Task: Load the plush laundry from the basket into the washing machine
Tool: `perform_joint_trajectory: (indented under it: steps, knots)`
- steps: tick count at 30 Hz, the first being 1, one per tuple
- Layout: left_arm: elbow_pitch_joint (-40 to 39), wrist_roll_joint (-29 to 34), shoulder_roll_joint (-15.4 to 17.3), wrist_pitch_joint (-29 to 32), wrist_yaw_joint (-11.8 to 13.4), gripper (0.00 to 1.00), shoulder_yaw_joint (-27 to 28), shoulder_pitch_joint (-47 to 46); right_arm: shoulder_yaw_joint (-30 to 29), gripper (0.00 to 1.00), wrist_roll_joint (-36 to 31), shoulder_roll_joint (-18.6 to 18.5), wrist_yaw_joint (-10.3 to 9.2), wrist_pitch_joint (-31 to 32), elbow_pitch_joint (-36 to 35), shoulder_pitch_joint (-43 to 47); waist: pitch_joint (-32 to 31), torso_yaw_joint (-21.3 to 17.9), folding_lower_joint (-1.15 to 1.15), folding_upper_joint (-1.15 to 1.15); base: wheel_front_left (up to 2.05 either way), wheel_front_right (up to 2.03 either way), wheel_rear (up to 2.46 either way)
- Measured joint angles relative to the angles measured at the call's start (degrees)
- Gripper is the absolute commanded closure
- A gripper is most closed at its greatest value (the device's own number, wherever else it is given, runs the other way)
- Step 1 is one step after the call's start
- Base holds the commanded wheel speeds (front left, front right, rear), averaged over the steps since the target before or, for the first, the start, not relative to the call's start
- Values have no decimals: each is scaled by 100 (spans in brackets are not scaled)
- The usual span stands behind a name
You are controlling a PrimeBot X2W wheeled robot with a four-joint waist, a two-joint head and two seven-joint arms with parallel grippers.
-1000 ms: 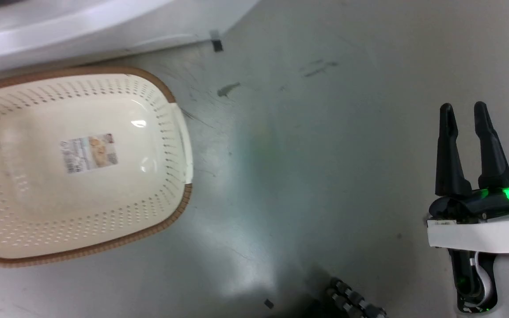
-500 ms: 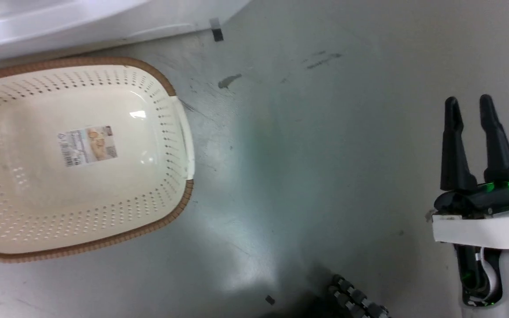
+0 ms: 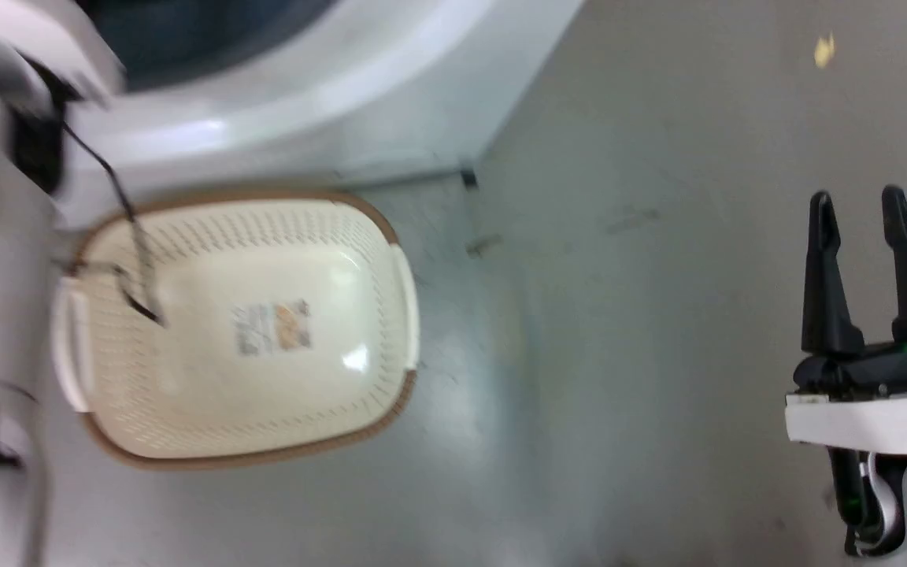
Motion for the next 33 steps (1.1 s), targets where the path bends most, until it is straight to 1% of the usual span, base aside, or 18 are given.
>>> perform_joint_trajectory:
  steps: [4,9,13,16,18,23,27,30,33]
  knots:
    - [-453,-222,-263,-77,-1,0,-53,889,-22,0,-200,1,0,0,27,187,-551,237,-1,0,0,0,0]
    - [-1686,-427,-450,-83,-5,0,147,2224,-12,0,-394,1,0,0,73,432,-1260,545,-2,0,0,0,0]
    - [-2613,-408,-605,-85,-4,0,437,3418,10,0,-474,1,0,0,131,677,-1816,775,-2,0,0,0,0]
    - [-3316,-301,-815,-85,52,0,628,4238,-9,0,-486,1,0,-1,165,863,-2191,945,-2,0,0,0,0]
    - [-3685,-160,-936,-88,63,0,653,4720,-22,0,-499,1,0,0,181,981,-2410,1066,-2,0,0,0,0]
    - [-4529,151,-1308,-90,263,0,855,5887,12,0,-500,1,0,0,221,1237,-2885,1321,-2,0,0,0,0]
    - [-4977,445,-1535,-89,334,0,942,6639,-14,0,-497,1,0,0,216,1474,-3194,1471,-2,0,0,0,0]
    - [-5213,558,-1691,-89,408,0,972,7031,-5,0,-489,1,0,0,232,1635,-3339,1578,-1,0,0,0,0]
    - [-5386,704,-1809,-89,426,0,1068,7396,5,0,-481,1,0,0,270,1728,-3434,1666,0,0,0,0,0]
